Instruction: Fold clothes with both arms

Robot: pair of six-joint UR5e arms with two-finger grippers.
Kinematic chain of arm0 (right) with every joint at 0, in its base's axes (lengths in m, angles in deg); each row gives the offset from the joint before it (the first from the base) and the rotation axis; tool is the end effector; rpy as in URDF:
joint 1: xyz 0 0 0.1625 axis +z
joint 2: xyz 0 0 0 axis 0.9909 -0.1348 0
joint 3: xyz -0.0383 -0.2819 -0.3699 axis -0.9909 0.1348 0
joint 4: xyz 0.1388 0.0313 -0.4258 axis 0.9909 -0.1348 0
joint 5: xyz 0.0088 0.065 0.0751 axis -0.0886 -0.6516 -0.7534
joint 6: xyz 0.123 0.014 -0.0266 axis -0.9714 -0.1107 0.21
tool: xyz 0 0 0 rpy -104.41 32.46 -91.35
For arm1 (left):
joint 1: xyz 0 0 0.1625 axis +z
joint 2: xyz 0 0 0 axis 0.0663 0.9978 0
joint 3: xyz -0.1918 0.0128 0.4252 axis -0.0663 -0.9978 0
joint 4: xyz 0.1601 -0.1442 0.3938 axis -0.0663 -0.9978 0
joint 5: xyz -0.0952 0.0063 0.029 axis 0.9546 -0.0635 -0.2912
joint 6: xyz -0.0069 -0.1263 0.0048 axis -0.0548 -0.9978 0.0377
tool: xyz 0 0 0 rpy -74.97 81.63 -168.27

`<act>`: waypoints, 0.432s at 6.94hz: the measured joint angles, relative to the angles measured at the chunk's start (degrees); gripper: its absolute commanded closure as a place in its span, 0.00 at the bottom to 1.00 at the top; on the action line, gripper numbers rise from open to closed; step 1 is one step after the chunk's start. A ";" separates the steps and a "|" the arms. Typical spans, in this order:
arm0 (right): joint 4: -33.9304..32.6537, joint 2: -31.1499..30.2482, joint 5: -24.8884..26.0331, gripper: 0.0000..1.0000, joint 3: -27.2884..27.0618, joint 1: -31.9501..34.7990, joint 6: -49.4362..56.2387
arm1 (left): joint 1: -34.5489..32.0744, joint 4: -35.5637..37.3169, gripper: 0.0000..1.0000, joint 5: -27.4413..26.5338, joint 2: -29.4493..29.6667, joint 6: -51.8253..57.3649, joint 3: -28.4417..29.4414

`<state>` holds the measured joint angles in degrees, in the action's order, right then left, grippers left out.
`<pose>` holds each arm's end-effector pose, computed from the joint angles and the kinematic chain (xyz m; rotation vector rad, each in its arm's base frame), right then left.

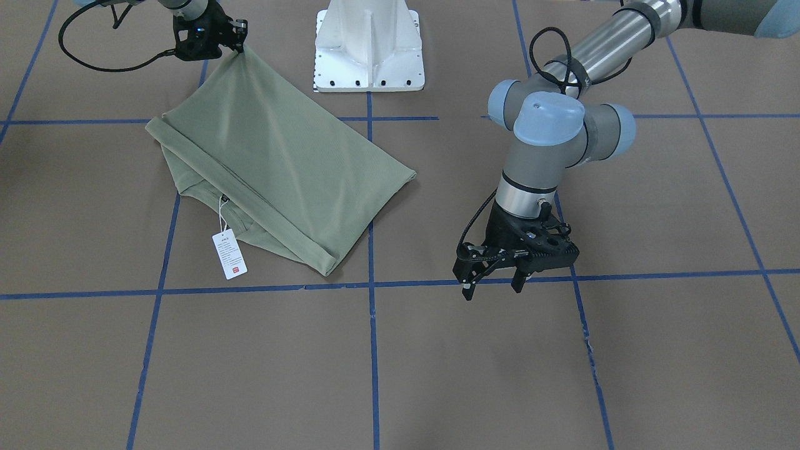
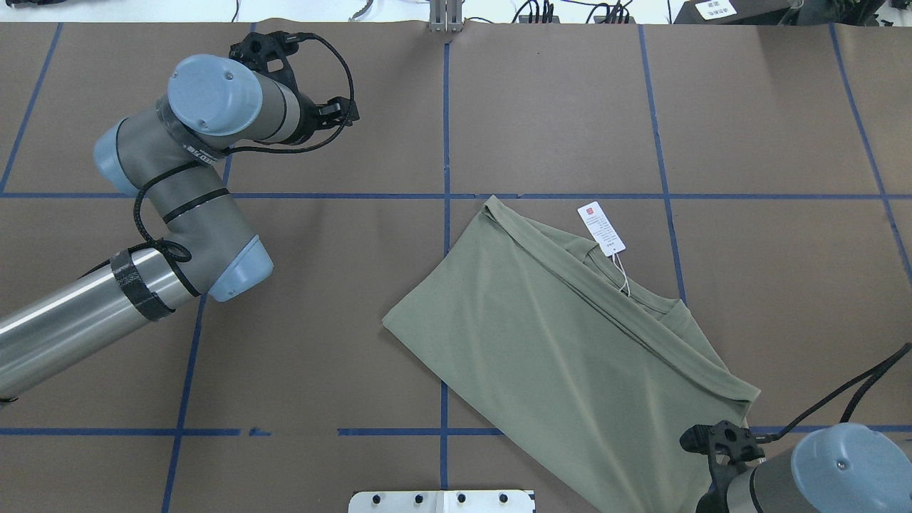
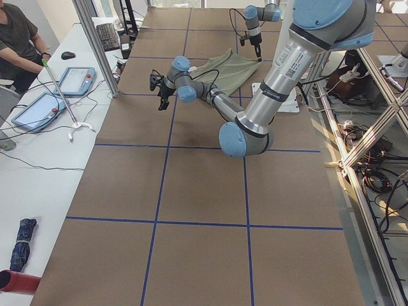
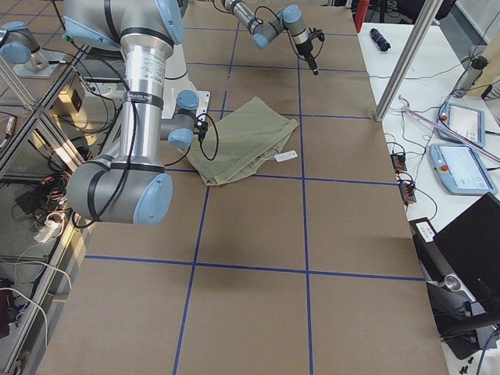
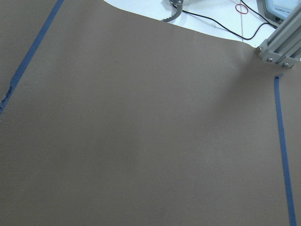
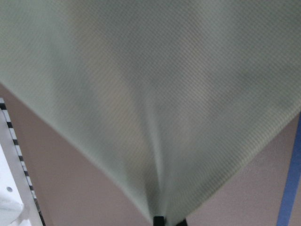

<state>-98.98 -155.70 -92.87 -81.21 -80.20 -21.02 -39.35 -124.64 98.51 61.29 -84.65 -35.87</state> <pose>-0.4401 -0.1028 0.4397 -0.3603 -0.9486 -0.0864 0.5089 -0.6408 0.2984 0.4073 0.9530 -0.4037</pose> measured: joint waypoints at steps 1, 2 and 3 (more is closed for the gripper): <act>0.18 0.24 0.20 0.00 -0.15 1.75 -0.27 | 0.49 0.05 0.01 0.91 -0.06 -0.03 -0.83; 0.30 0.61 0.23 0.00 -0.48 5.01 -0.35 | 2.01 0.12 0.01 2.63 -0.52 -0.21 -2.20; 0.38 1.59 0.23 0.00 -1.02 9.30 -0.34 | 4.54 0.18 0.01 4.22 -1.46 -1.31 -3.85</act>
<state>-98.60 -154.10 -92.64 -82.23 -70.90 -21.37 -34.80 -124.46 102.73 59.83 -85.95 -39.71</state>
